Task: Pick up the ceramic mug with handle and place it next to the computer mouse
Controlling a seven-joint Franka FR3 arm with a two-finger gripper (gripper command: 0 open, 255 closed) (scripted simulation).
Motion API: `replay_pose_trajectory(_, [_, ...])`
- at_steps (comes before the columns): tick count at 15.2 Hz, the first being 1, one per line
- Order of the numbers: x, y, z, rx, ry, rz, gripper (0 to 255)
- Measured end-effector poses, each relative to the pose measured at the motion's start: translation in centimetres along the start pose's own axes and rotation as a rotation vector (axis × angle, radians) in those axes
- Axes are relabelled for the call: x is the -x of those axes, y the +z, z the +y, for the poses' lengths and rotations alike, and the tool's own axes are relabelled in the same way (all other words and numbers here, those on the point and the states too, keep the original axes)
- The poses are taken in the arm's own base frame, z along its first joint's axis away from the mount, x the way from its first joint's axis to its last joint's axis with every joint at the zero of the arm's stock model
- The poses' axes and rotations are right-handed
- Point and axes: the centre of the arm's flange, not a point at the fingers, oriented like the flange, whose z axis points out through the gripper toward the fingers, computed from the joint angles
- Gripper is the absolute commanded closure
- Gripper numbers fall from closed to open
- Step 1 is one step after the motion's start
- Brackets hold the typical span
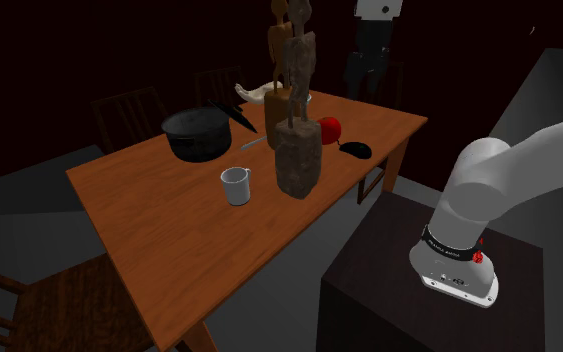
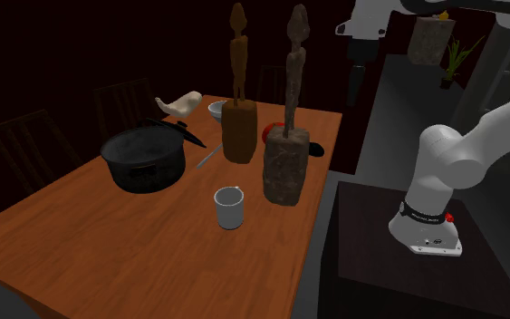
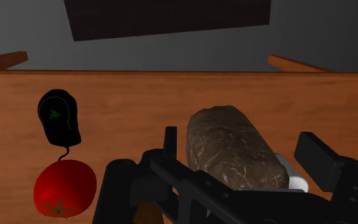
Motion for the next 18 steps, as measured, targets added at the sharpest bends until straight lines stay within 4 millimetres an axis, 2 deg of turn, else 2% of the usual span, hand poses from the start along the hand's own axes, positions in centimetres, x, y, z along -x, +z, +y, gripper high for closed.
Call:
replay_pose_trajectory(2, [-0.4, 0.3, -0.5, 0.002, 0.0, 0.0, 0])
replay_pose_trajectory(4, [-1.6, 1.7, -1.9, 0.009, 0.0, -0.001, 0])
replay_pose_trajectory(13, [-8.4, 7.3, -9.4, 0.045, -0.002, 0.0, 0])
replay_pose_trajectory(18, [-12.4, 11.4, -13.7, 0.066, -0.003, -0.001, 0])
